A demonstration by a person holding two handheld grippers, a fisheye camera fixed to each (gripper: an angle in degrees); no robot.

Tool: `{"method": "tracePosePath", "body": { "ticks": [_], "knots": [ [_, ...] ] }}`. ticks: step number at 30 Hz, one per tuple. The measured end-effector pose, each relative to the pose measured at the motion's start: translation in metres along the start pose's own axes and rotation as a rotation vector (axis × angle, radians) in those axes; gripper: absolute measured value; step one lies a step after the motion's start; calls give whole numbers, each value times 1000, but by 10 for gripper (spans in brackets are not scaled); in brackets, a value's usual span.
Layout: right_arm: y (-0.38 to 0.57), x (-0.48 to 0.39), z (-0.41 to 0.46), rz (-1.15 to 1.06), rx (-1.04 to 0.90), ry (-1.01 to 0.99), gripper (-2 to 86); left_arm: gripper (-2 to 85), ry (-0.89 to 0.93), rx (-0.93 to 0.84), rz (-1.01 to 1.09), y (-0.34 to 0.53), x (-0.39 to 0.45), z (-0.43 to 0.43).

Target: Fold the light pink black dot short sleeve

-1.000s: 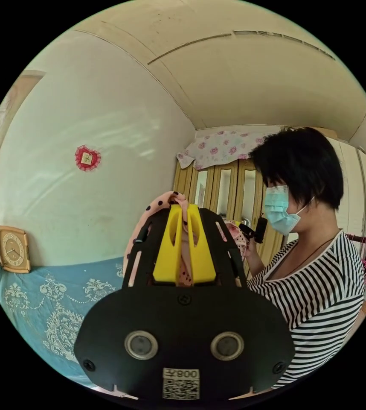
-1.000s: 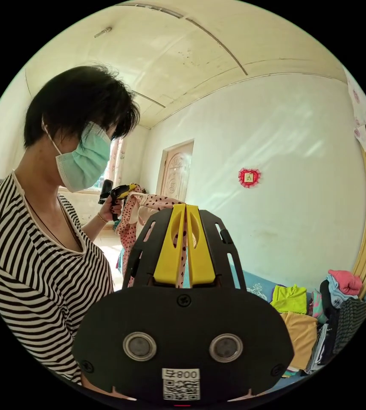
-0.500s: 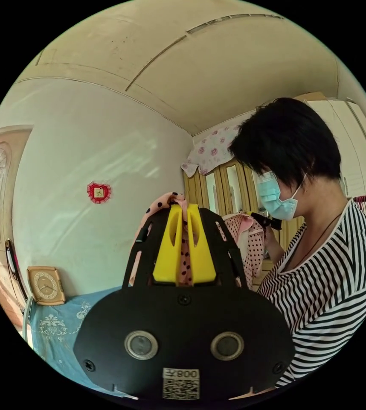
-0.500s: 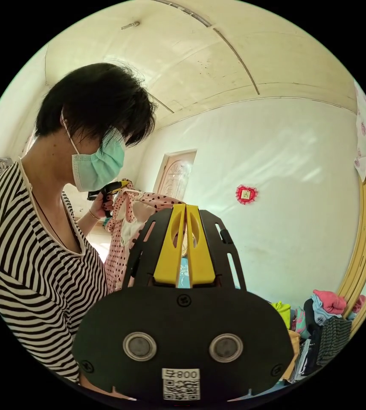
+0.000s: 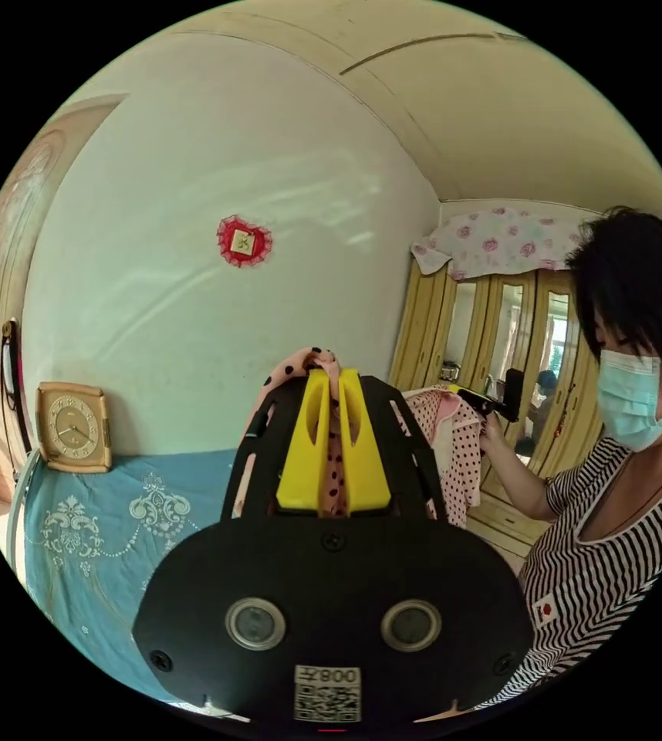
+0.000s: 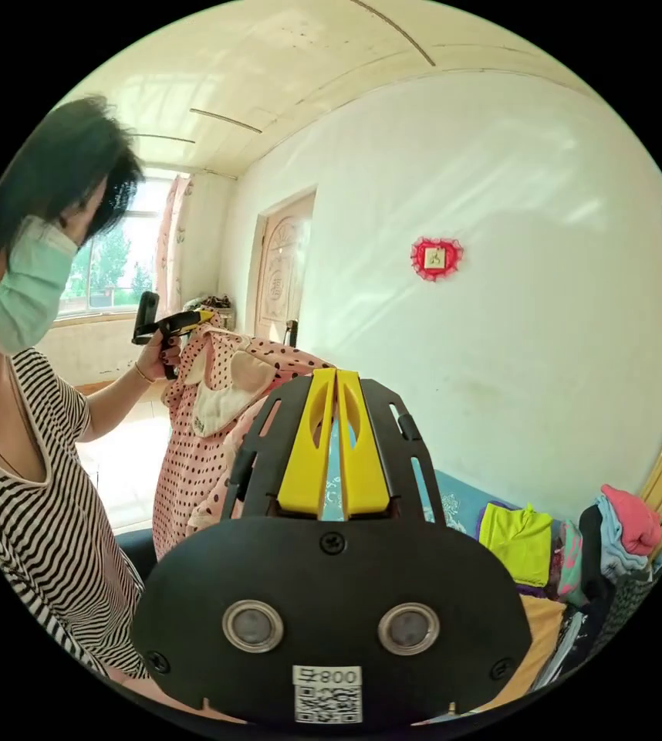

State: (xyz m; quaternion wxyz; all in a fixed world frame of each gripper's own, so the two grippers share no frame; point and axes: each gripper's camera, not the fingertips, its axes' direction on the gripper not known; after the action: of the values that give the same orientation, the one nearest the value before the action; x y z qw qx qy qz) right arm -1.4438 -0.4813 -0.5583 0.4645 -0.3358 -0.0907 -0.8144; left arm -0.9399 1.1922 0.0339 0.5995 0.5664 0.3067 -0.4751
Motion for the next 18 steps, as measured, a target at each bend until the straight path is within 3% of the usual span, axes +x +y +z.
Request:
{"method": "tracePosePath", "body": {
  "ticks": [7,11,15,18],
  "knots": [
    [22,136,295,159,-314,24,1,28,-208,-296,-222,93,-196,190],
    [84,217,484,370,-562,-19,0,36,-234,-524,-484,212,-315,291],
    [172,257,617,548,-839,43,-3,39,-235,-601,-681,327,-378,320],
    [219,266,648,651,-893,58,-4,39,-166,-613,-756,388,-392,305]
  ]
}}
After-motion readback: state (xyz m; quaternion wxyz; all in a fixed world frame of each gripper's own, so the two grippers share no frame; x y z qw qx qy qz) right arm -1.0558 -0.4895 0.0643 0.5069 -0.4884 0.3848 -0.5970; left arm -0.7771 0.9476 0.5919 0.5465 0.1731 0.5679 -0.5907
